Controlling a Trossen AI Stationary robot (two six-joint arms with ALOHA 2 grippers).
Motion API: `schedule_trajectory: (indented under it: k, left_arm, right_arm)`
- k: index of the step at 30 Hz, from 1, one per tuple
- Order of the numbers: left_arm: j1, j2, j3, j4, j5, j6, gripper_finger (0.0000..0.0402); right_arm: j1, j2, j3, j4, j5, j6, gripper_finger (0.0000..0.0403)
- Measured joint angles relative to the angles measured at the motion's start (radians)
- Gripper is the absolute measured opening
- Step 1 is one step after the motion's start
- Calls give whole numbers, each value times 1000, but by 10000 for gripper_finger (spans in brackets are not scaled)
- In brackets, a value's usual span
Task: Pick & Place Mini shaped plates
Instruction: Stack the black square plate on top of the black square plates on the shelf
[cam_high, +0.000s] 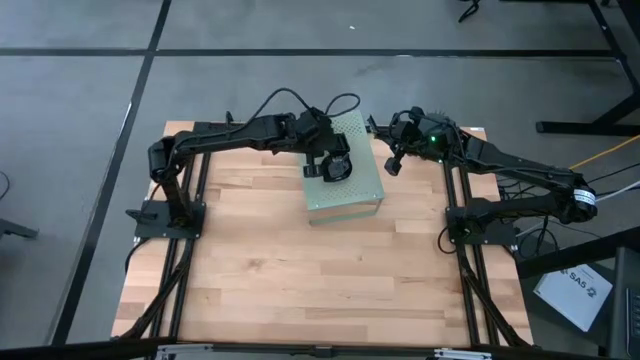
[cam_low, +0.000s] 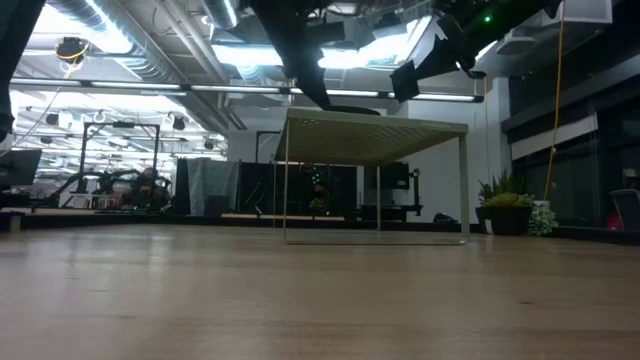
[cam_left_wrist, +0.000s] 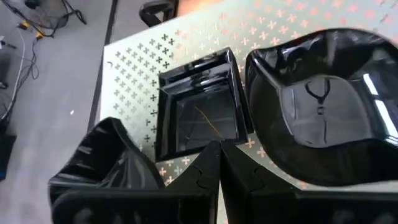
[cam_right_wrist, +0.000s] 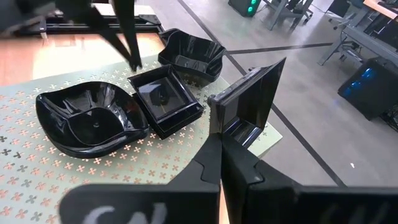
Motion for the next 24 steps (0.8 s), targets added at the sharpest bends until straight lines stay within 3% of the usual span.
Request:
schedule_trajectory:
  k: [17,24]
  left_arm:
    - [8,36,-1,18,-8,7,4]
    - [8,36,-1,19,-4,7,3]
  right_arm:
    - [0,0,0,0,-2,4,2]
    - [0,75,1,2,-48,0,2]
